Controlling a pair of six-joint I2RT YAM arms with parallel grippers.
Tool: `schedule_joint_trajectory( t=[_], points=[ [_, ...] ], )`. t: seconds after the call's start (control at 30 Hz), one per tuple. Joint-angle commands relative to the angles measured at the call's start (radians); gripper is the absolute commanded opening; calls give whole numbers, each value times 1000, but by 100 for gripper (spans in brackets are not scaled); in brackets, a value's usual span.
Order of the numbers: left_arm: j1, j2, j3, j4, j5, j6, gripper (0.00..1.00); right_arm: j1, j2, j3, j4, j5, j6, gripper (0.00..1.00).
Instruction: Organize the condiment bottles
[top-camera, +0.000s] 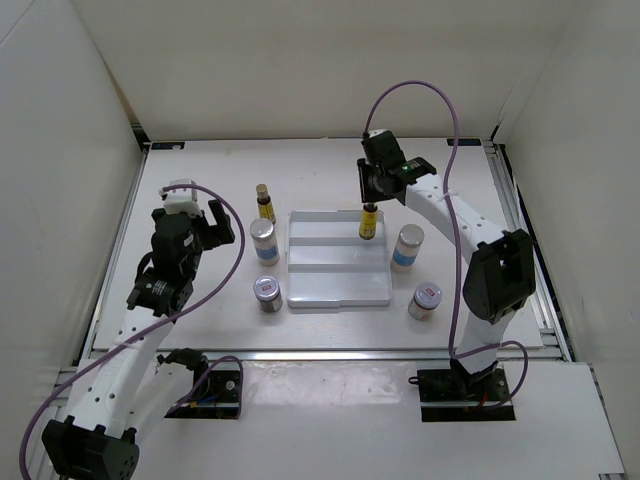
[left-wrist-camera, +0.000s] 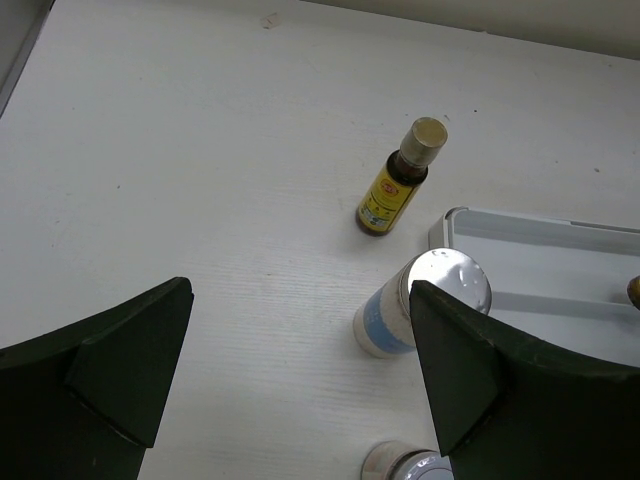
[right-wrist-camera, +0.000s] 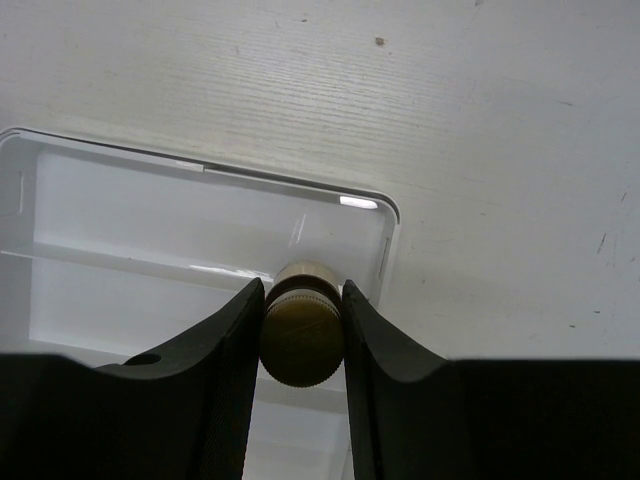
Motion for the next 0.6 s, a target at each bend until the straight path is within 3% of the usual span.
schedule_joint_trajectory(
  t=[0.0, 0.57],
  points=[
    [-4, -16, 5, 9, 14, 8, 100, 6, -4, 3, -6, 37, -2, 0],
    [-4, 2, 5, 9, 5, 8, 100, -21, -15, 1, 49, 77, -9, 0]
  ],
)
